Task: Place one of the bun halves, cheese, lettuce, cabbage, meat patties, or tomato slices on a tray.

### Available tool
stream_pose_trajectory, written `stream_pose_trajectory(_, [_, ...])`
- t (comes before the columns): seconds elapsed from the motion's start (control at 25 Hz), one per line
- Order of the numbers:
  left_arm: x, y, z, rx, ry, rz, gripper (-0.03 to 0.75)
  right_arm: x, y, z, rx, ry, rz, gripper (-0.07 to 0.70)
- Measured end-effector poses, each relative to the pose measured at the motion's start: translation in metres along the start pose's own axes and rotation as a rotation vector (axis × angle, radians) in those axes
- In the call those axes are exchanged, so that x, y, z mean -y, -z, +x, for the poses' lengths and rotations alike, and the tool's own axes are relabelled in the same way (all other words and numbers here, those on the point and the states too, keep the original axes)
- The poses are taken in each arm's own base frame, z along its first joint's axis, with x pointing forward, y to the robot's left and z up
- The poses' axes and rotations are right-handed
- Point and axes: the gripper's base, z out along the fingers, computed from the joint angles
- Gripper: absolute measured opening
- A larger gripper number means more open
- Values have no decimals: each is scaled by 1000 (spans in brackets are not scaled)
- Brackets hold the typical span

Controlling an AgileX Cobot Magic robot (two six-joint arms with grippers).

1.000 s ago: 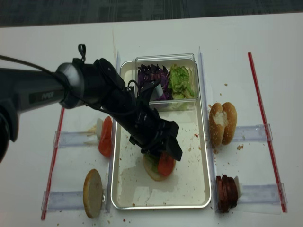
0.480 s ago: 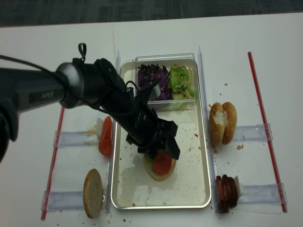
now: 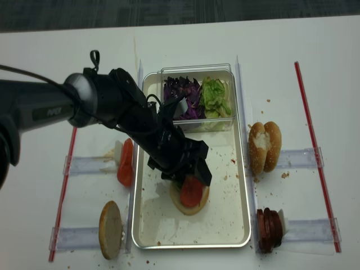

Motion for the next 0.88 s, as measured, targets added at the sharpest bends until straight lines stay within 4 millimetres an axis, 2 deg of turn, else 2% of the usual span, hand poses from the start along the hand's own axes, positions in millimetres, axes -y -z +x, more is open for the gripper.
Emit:
stream_pose_trajectory(0.28, [-3,3,-2,9,8,-2,437,0,0,0,0,-2,0,690])
stream_pose_trajectory(0.88, [-28,26,-10,68,72,1,437,0,0,0,2,-2,0,690])
